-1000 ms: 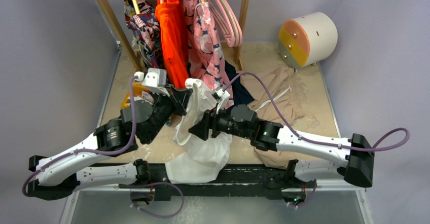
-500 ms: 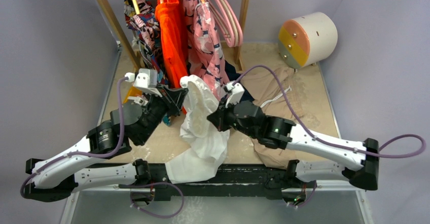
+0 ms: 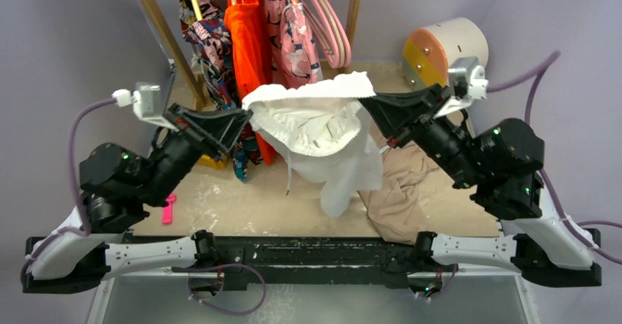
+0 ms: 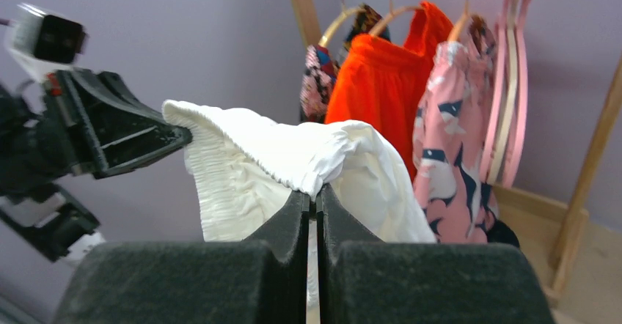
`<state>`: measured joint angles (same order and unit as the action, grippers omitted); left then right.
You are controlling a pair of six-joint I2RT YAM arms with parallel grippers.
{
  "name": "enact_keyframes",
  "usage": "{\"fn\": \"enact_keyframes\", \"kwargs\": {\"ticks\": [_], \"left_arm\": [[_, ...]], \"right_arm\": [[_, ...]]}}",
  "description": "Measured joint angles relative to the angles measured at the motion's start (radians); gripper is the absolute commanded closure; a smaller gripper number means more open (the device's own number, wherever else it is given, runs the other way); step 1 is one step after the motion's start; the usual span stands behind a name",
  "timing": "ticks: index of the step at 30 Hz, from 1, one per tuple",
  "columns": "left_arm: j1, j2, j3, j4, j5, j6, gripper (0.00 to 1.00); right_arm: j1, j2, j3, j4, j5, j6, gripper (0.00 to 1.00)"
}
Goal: Place the shorts on the hanger
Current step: Adjust the shorts at the center of the board.
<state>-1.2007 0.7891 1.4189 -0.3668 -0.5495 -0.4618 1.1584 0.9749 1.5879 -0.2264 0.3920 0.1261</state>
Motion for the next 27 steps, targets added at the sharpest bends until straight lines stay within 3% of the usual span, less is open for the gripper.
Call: {"fn": "enact_keyframes", "kwargs": {"ticks": [6,14,21,27], "left_arm": [[0.0,-0.194,-0.235,0.06,0.019,-0.082,1.0],[0.0,-0.269,-0.594,0.011,-0.026,-0.298,1.0],[0.0,-0.259,-0.637,-0.092,-0.132,-0.454,1.0],[0.0,-0.299,-0.665,-0.17,-0.251,-0.589,1.0]], "right_arm": [[0.002,-0.091,-0.206,0.053,-0.073,0.0,1.0],[0.002,-0.002,-0.504,-0.006,-0.066,0.079,1.0],[-0.023,0.06,-0.534,-0.03,0.037,0.209,1.0],[-0.175,0.116,-0.6,-0.008,0.003,0.337,1.0]]}}
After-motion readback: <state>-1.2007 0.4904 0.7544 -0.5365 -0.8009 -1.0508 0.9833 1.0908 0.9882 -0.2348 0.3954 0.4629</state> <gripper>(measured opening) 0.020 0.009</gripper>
